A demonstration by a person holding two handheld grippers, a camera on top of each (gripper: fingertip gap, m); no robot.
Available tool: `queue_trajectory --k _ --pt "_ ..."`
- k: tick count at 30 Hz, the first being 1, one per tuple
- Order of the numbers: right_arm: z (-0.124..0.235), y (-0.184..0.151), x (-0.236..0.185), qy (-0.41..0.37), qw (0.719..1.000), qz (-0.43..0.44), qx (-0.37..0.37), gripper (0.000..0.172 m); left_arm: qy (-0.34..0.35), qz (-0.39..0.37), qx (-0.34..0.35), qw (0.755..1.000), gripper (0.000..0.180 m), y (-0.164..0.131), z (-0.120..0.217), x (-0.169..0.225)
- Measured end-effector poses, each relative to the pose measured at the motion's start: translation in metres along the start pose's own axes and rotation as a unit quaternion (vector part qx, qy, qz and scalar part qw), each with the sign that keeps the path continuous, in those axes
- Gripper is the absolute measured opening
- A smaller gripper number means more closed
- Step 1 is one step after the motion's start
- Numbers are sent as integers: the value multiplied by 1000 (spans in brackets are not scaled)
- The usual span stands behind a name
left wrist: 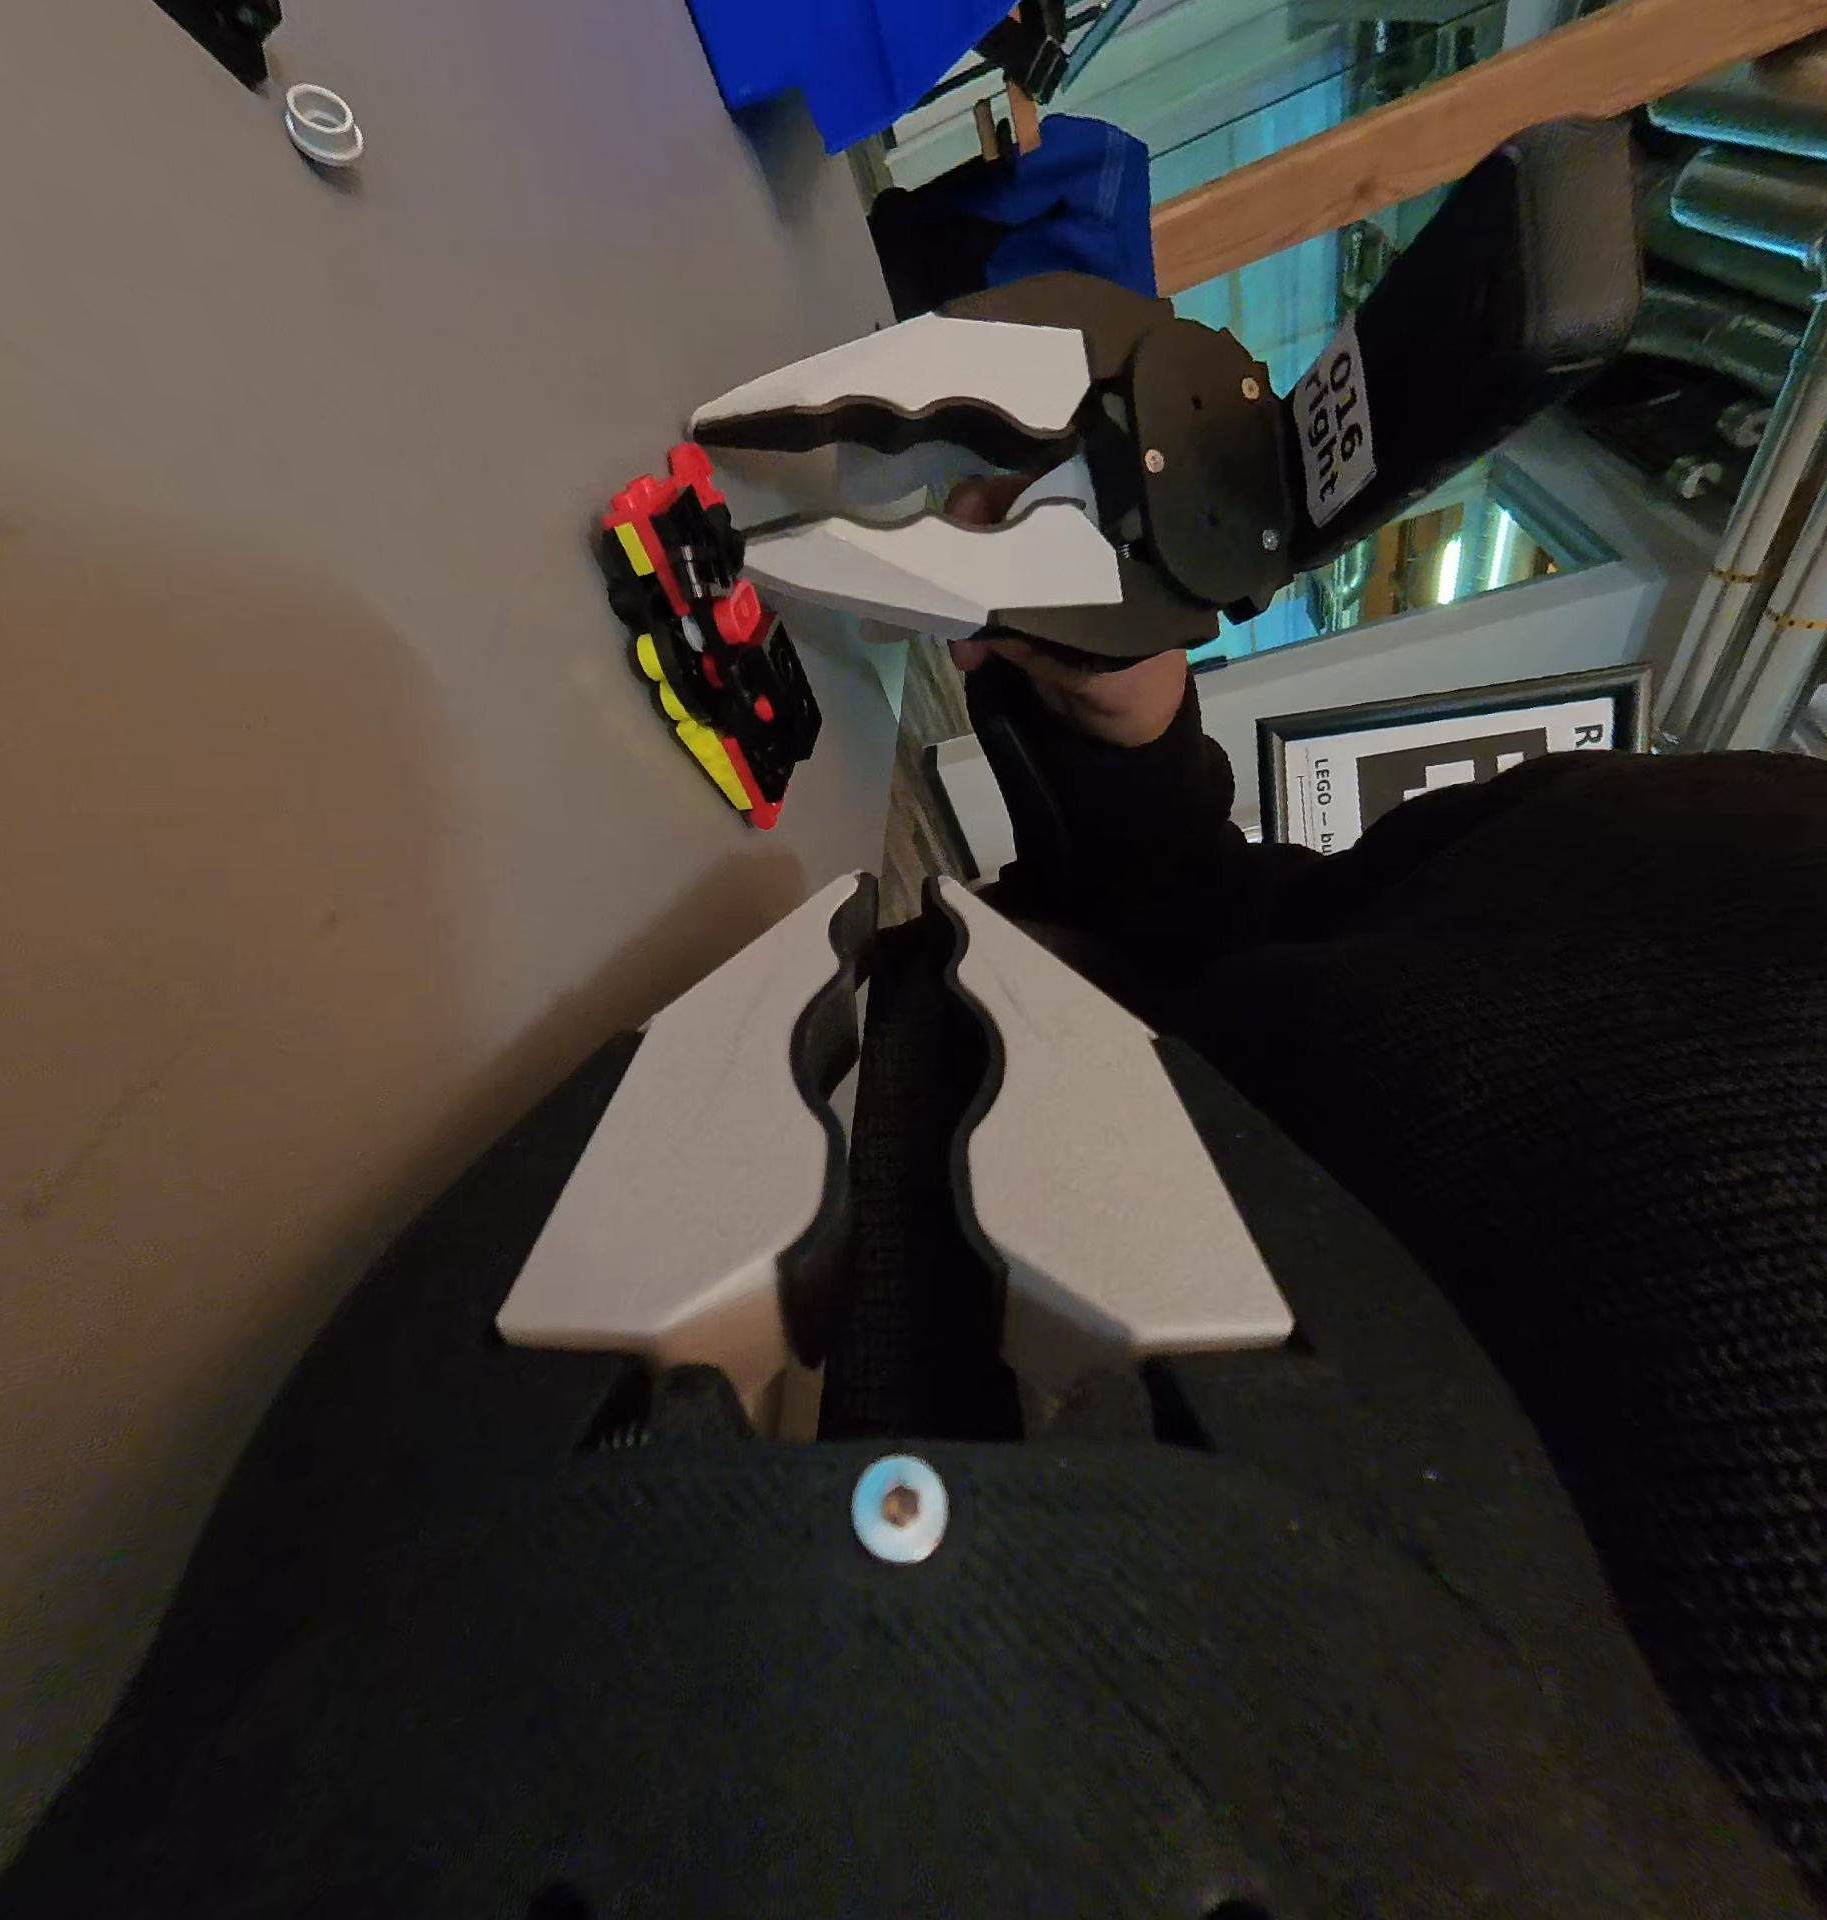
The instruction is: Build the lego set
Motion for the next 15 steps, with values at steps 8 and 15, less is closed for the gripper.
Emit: queue_trajectory --k 8,15 --pt "6 6 1 -4 1000 -2 27 24 1 -15 6 1000 7 1 0 2" --pt "16 37 -39 45 990 56 122 26 28 -49 52 997 6 13 9 2"
Point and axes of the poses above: each gripper's, where its closed fingertips meet, z back along the fingers, y out of its top, x = y × z across the jaws, the point moved 7 cm from there along z, back along the fingers, and after that the axes turned 4 degrees about z, right-handed, at the moved point
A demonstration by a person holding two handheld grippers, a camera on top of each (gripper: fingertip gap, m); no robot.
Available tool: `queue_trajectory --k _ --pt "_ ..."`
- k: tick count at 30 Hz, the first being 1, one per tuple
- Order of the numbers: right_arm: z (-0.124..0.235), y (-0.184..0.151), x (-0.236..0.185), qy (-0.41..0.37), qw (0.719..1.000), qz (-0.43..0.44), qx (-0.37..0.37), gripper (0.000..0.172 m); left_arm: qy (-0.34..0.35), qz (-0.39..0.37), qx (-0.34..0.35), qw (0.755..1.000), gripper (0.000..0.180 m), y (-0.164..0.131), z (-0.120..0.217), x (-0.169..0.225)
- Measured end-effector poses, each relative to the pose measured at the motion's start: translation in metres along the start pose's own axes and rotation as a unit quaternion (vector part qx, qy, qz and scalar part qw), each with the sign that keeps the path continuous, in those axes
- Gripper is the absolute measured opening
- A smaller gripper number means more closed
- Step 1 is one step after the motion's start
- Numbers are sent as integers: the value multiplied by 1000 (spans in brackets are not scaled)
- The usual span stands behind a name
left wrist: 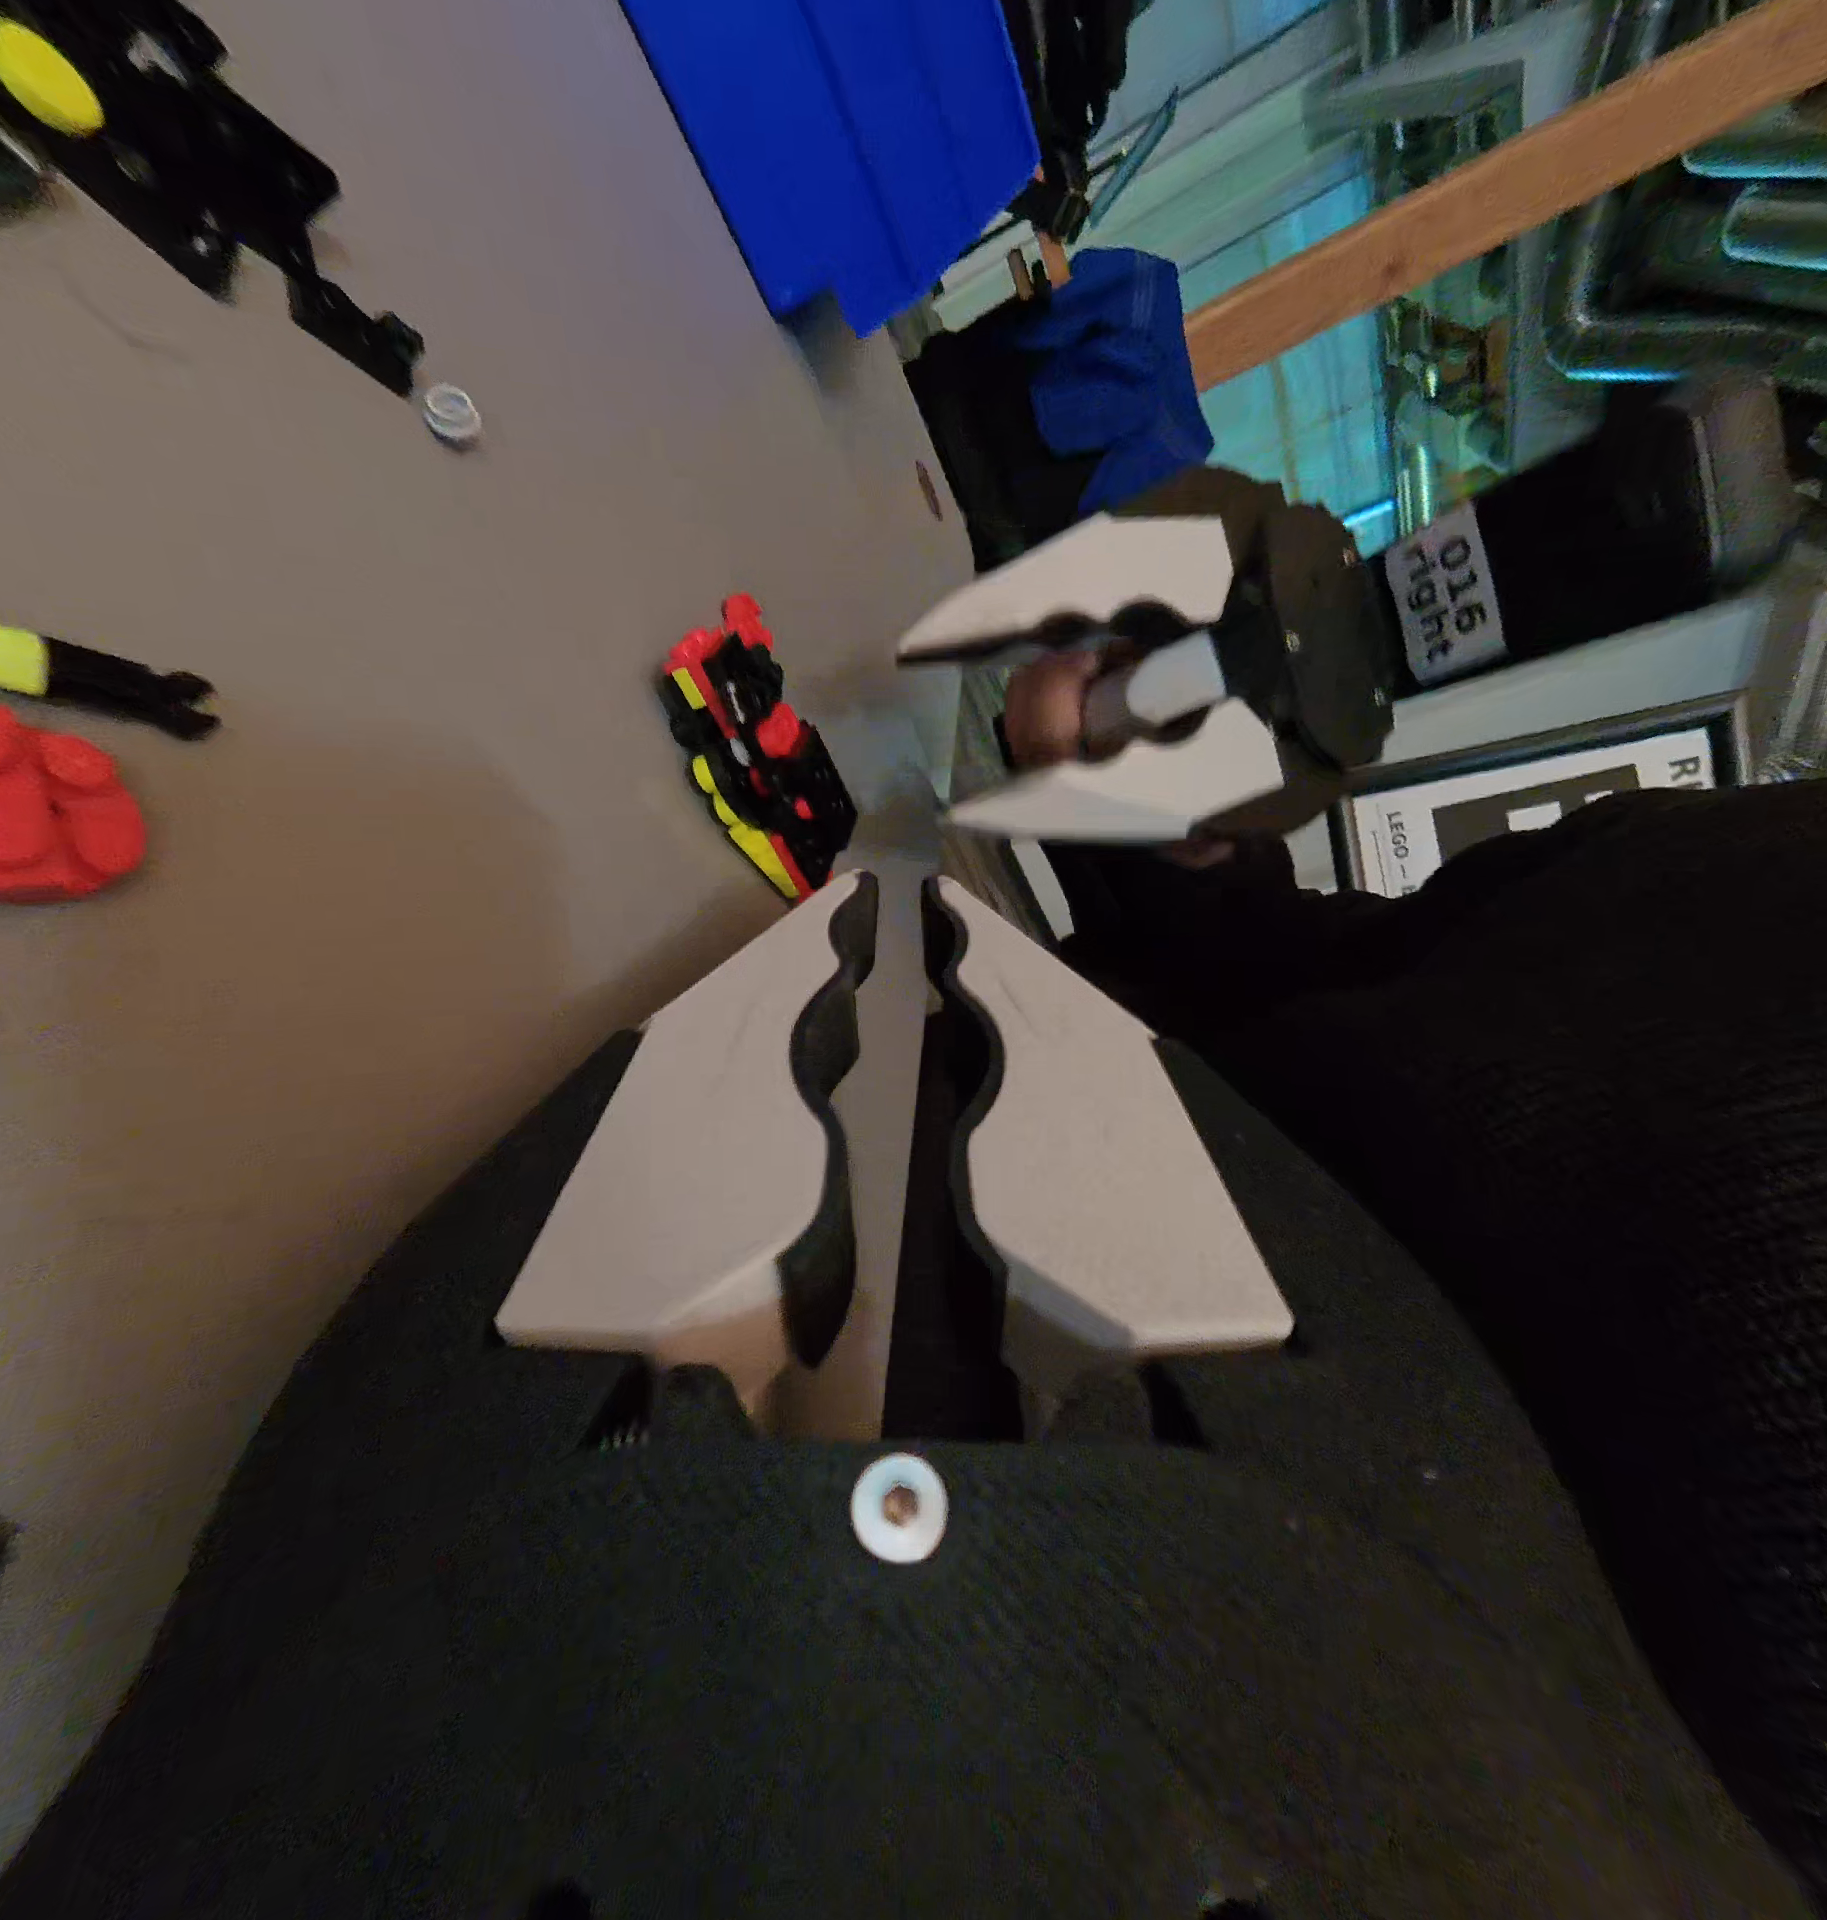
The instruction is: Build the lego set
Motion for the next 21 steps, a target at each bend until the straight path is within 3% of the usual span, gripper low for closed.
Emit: queue_trajectory --k 5,9,14,21 --pt "-10 -4 -3 -55 997 22 -51 47 5 -2 10 1000 6 2 2 -1" --pt "-20 -9 -3 -44 995 -37 -86 62 -9 -11 7 1000 8 2 2 3" --pt "-34 -7 -13 -10 994 -56 -96 64 -16 -27 34 999 8 11 13 8" --pt "-41 5 -28 68 997 8 -47 58 13 -63 64 996 8 22 36 10"
Point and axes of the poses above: each gripper's, where its closed fingertips meet, z back along the fingers, y out of its top, x = y × z across the jaws, the point moved 7 cm from there along z, back along the fingers, and after that the axes turned 4 degrees about z, right-handed, at the moved point
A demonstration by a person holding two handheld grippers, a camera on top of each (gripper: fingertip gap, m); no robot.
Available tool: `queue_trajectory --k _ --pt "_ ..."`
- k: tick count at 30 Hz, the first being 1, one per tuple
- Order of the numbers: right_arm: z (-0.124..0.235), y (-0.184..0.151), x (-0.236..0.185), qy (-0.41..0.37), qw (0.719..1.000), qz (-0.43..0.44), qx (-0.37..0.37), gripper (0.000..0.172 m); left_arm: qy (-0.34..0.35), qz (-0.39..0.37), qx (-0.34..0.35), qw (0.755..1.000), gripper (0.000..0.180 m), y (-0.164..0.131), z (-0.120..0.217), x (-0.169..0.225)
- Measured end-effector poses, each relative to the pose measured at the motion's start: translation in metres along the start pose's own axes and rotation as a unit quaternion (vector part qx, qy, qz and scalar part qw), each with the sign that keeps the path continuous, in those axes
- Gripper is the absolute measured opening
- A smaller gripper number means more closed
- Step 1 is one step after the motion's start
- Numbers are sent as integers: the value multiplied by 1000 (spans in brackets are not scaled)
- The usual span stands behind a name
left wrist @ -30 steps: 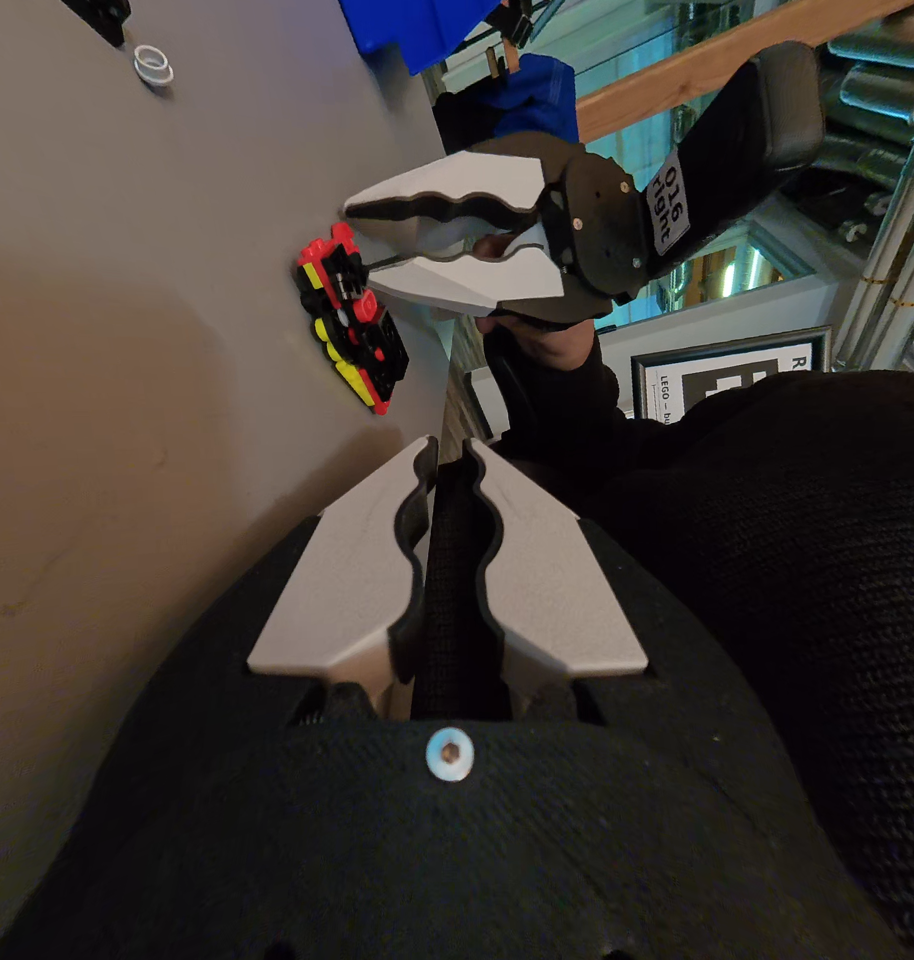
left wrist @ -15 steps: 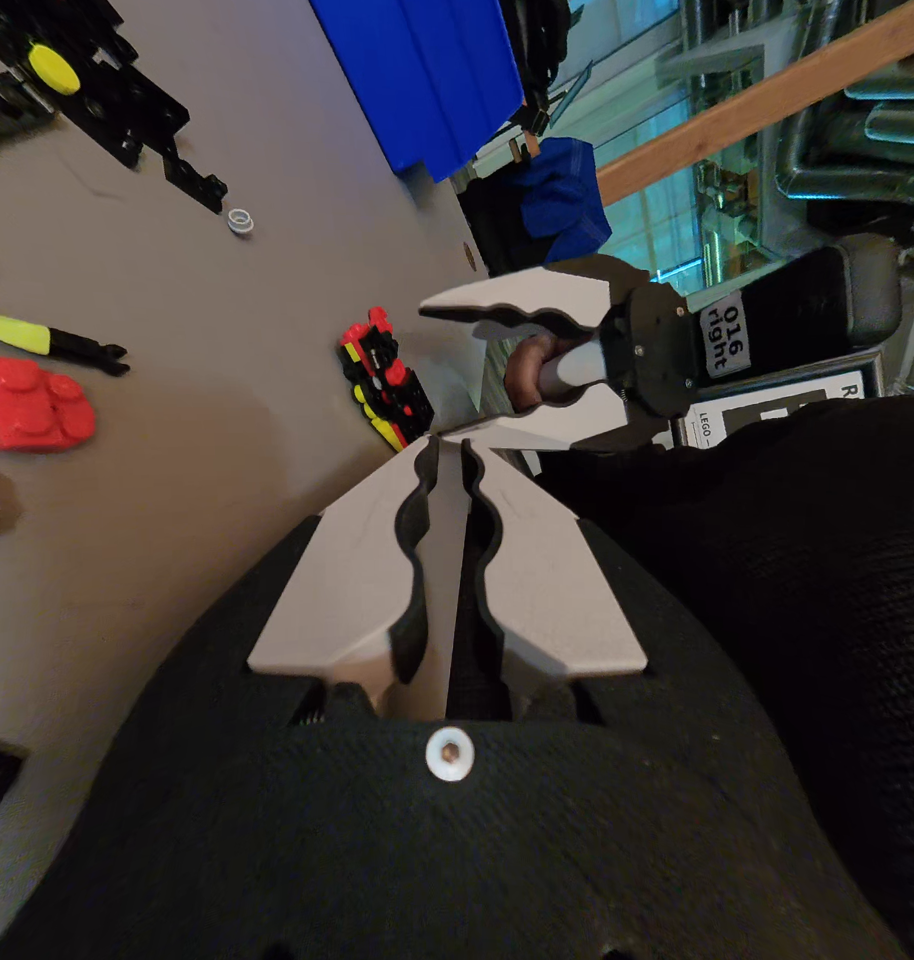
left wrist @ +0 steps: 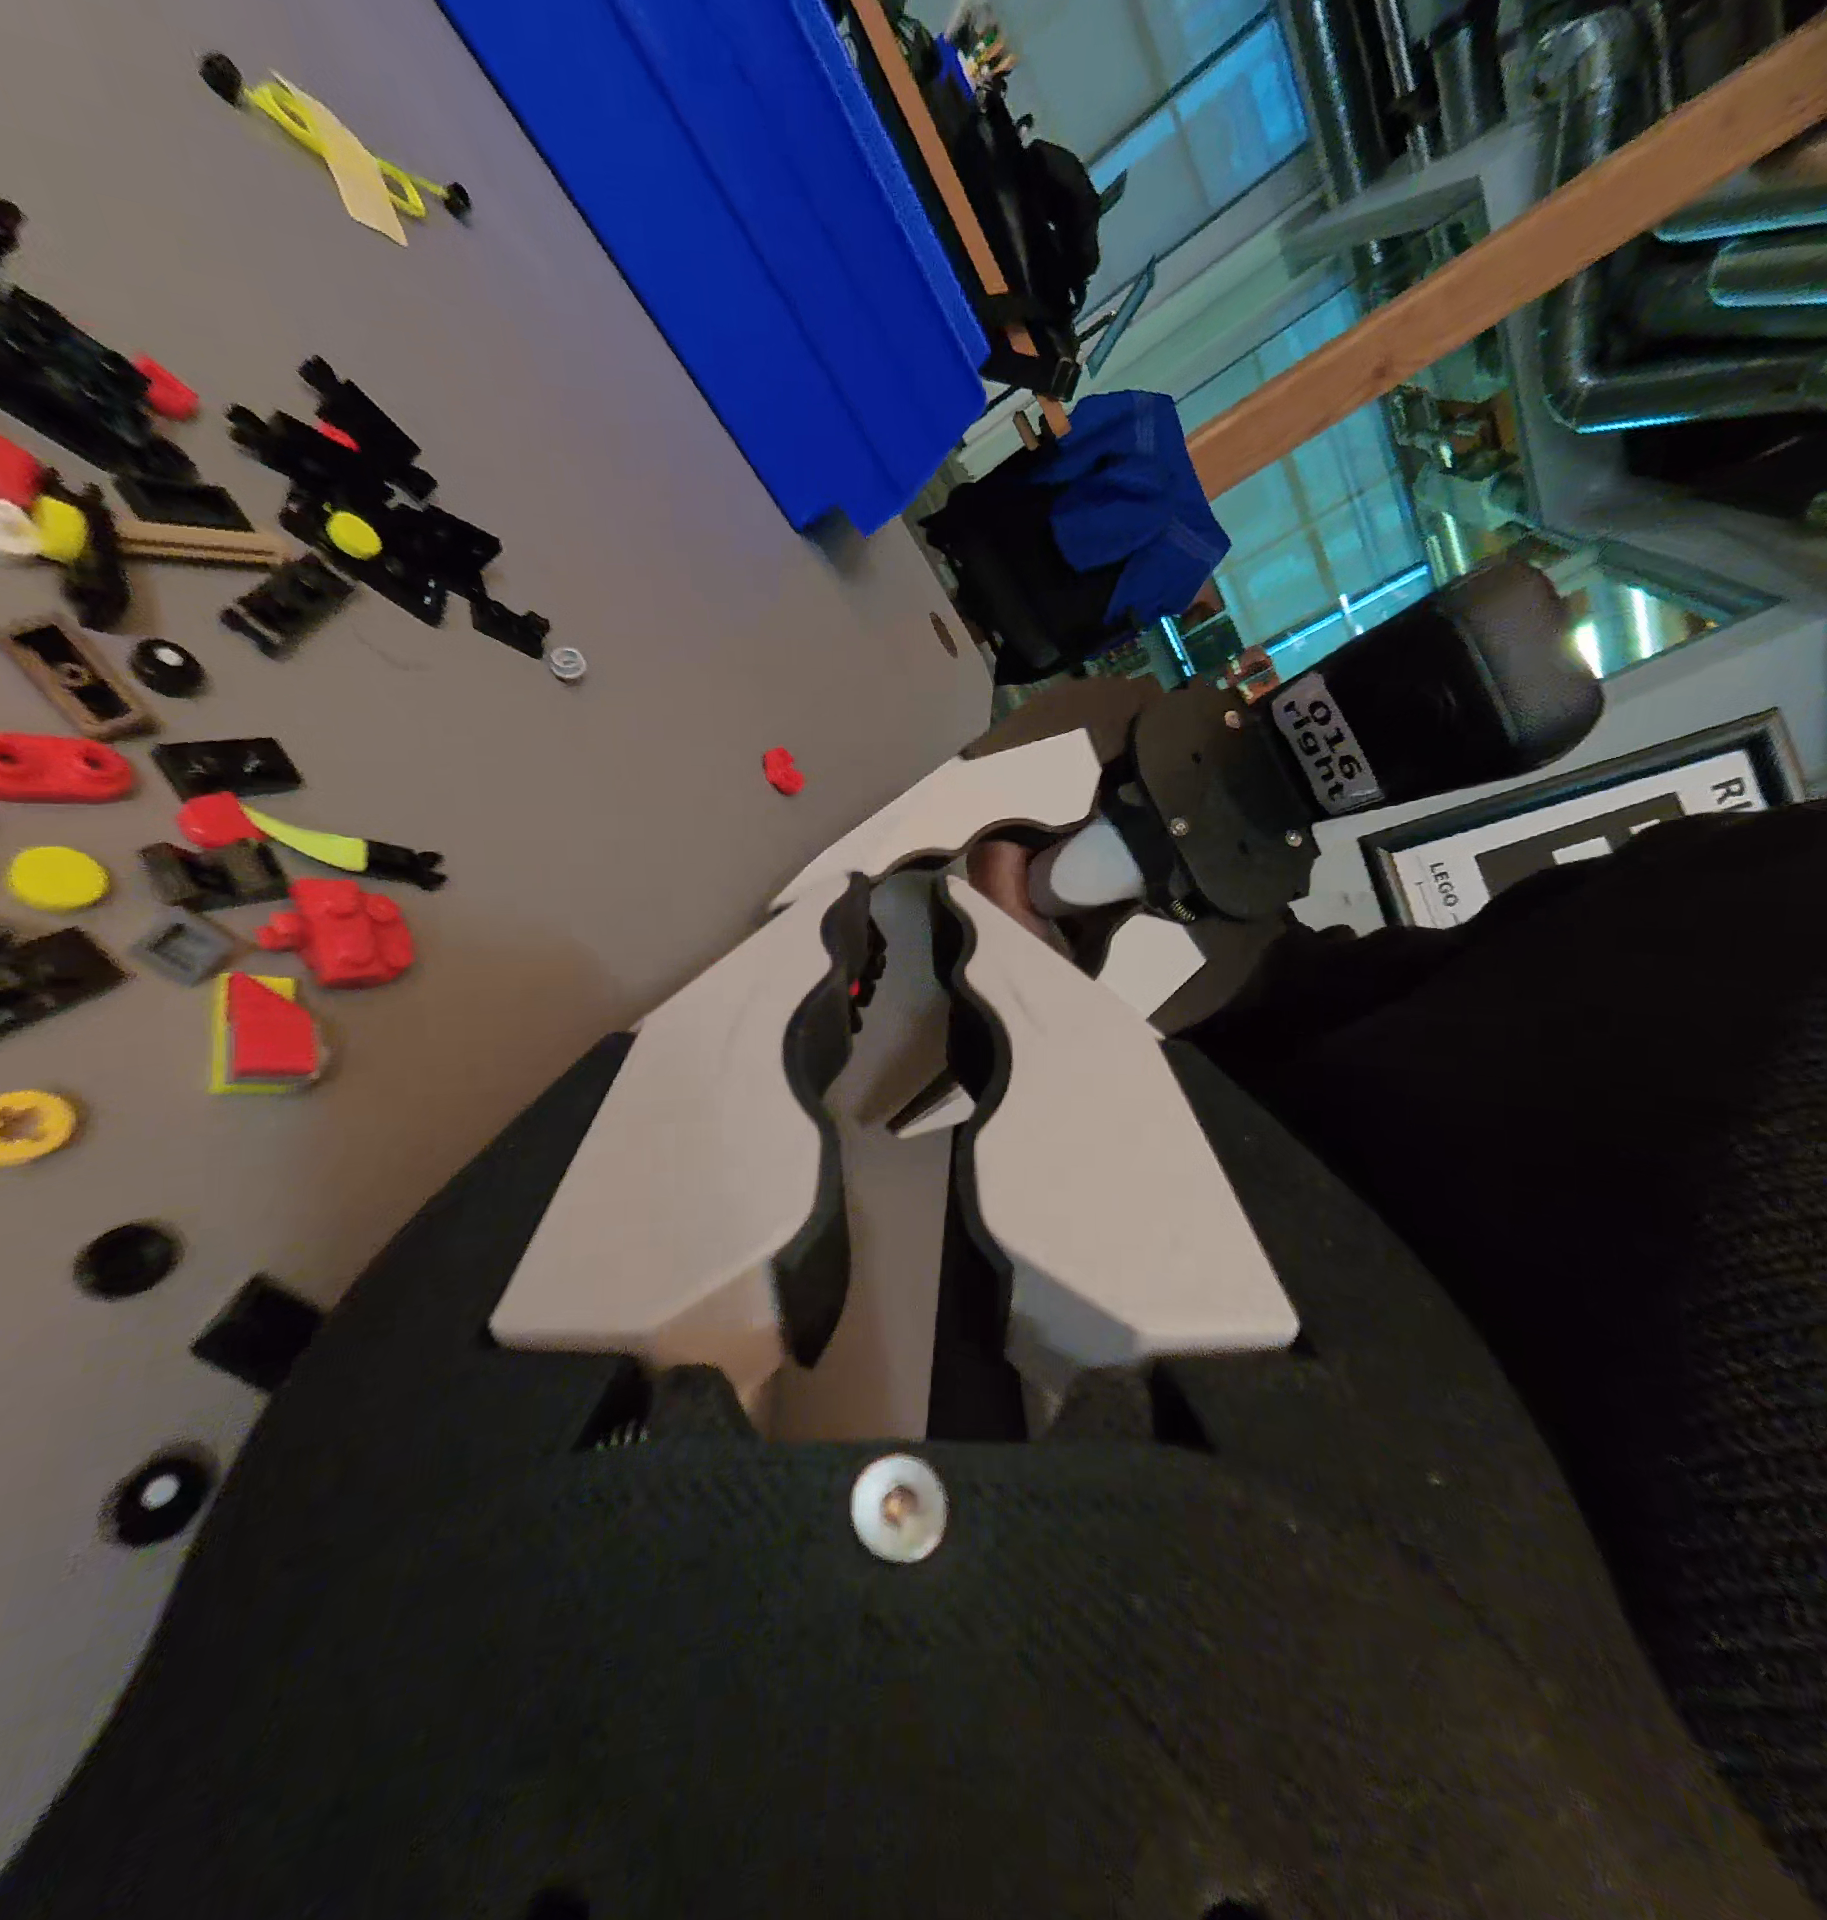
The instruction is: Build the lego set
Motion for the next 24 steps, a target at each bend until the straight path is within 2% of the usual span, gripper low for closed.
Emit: queue_trajectory --k 5,9,12,15,19,24 --pt "17 -8 4 -15 999 26 14 56 7 -1 -13 1000 9 -4 1 0" --pt "26 -17 8 -5 999 42 10 51 33 -26 -54 998 17 -14 -8 -1" --pt "30 -21 11 -3 999 37 8 48 77 -64 -81 992 38 -21 -14 -4" --pt "27 -27 12 3 999 33 -12 45 108 -103 -104 983 51 -27 -22 -4" --pt "24 -28 12 -10 999 42 -25 40 112 -133 -132 976 53 -37 -32 -1" --pt "27 -28 13 -7 999 35 -15 40 106 -125 -131 978 51 -38 -34 0"
Point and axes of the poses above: each gripper's, where its closed fingertips meet, z back along the fingers, y out of its top, x = y × z across the jaws, the point moved 7 cm from there along z, back along the fingers, and after that the axes turned 4 degrees about z, right-handed, at the moved point
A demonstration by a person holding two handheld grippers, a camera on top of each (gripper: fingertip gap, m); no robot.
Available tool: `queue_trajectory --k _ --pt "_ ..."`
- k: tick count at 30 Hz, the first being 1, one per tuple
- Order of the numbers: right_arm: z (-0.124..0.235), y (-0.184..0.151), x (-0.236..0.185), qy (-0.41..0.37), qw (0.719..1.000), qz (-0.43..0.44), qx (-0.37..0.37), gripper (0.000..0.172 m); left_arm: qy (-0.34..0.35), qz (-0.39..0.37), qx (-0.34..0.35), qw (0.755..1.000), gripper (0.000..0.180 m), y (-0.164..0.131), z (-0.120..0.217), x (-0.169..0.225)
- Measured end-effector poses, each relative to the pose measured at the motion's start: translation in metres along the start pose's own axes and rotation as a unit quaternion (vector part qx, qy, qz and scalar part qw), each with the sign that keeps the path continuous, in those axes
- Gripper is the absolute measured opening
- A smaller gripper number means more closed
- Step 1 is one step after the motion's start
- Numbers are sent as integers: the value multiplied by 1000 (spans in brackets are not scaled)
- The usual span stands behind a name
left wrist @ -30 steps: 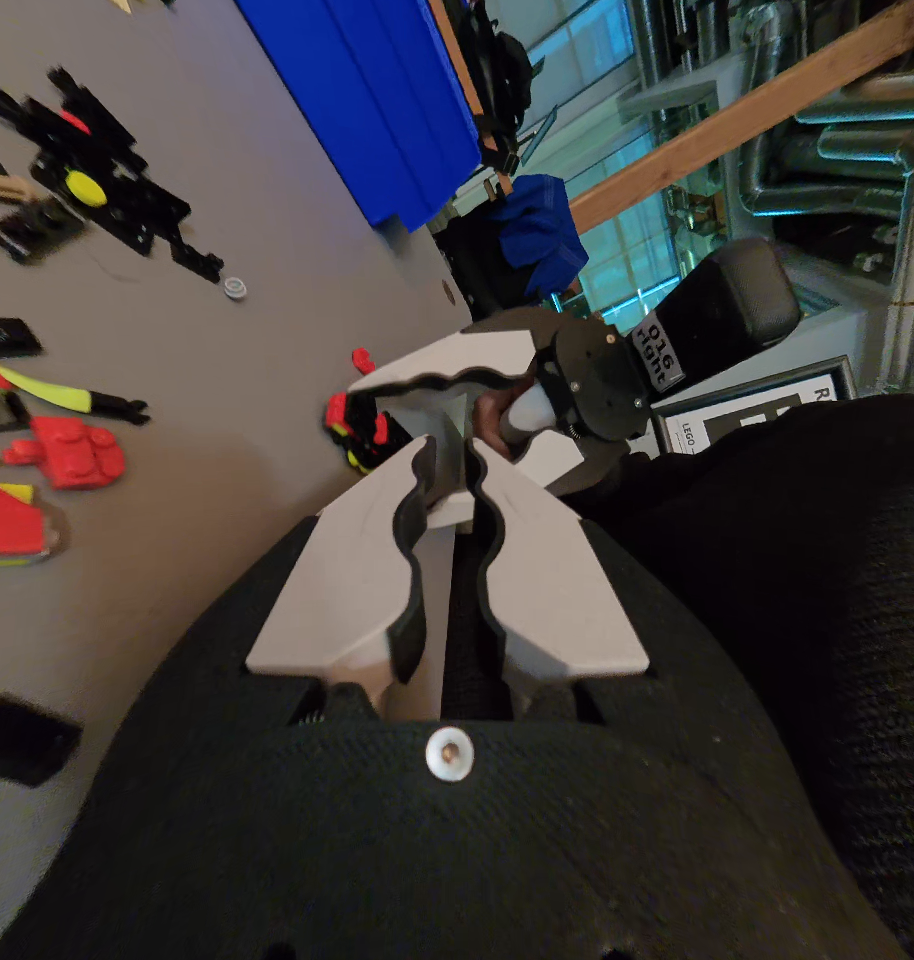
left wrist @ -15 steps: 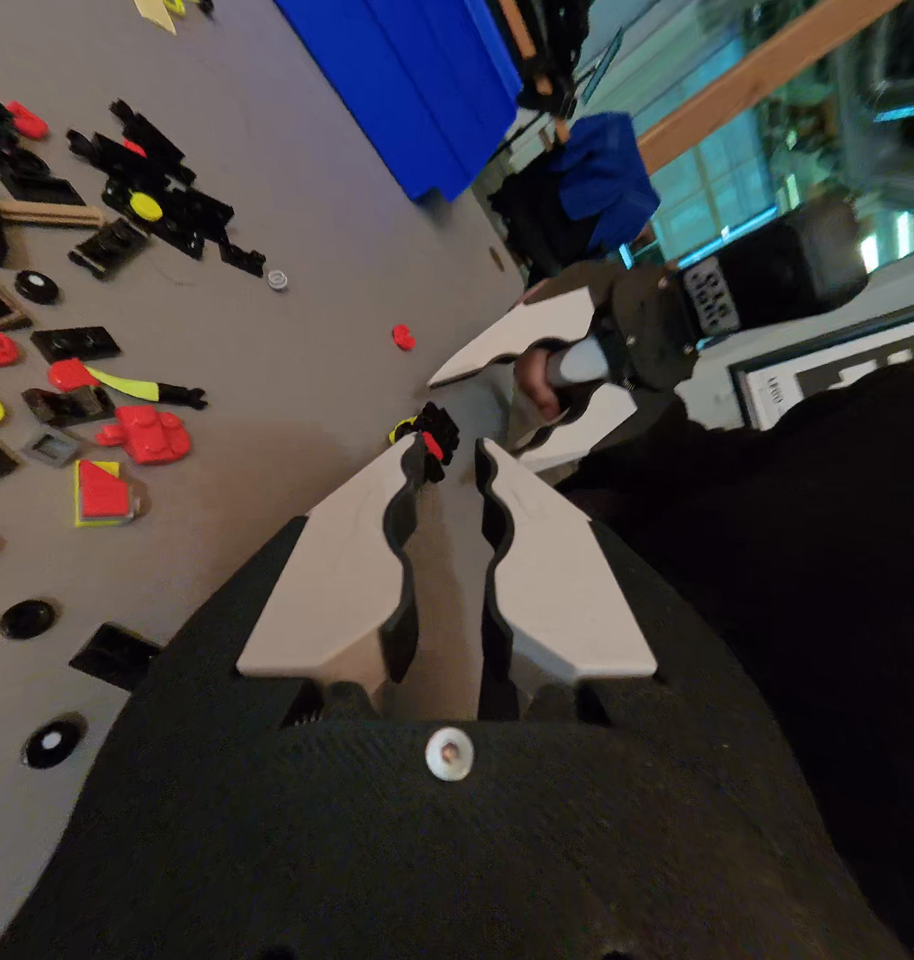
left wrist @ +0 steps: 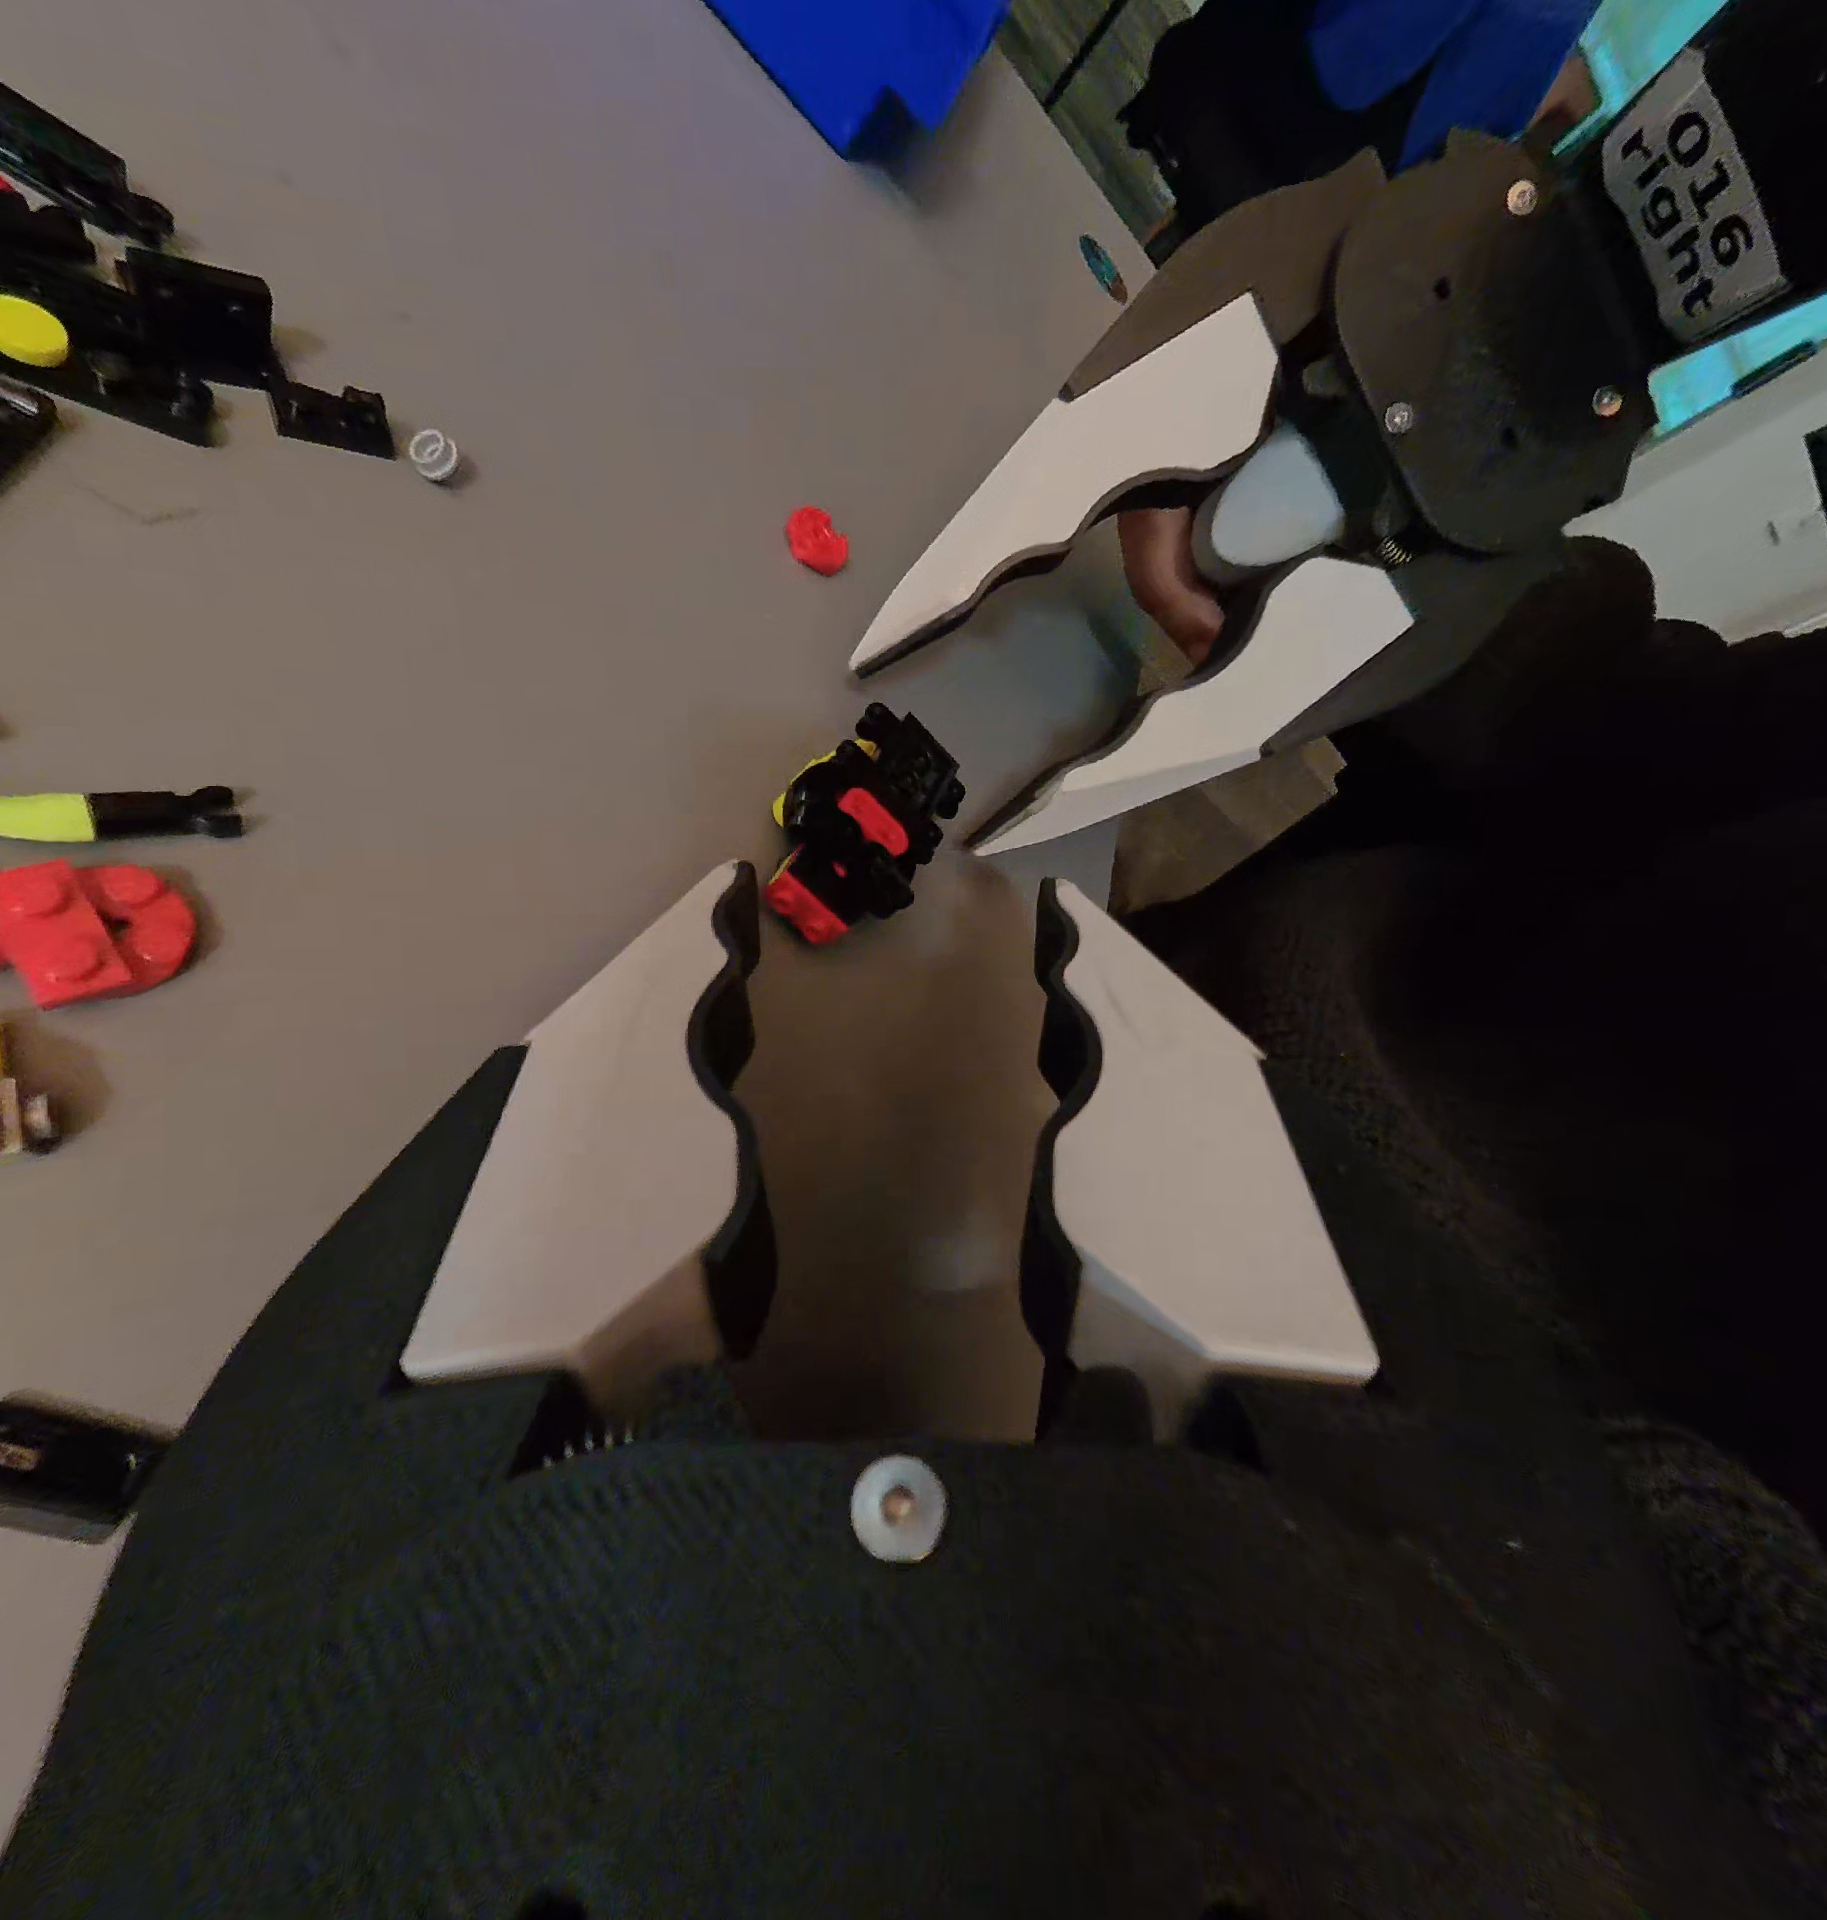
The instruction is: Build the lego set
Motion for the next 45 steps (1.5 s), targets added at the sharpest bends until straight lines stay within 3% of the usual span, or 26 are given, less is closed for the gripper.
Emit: queue_trajectory --k 8,15,20,26,45 --pt "26 -14 37 -73 995 -61 7 26 -4 4 18 1000 50 4 6 0" --pt "21 -28 48 -96 986 -130 -39 22 -8 10 20 1000 50 4 8 -1" --pt "19 -24 47 -99 977 -184 -30 24 -8 12 21 1000 49 5 8 -2" --pt "15 -26 44 -101 975 -190 -49 26 -9 15 20 1000 49 4 7 -3" --pt "21 -22 50 -73 975 -206 26 15 -1 11 32 999 49 6 10 -7"
Point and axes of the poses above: each gripper's, where its closed fingertips meet, z back along the fingers, y out of its top, x = y × z across the jaws, the point moved 7 cm from there along z, back along the fingers, and after that the axes turned 4 degrees about z, right-handed, at the moved point
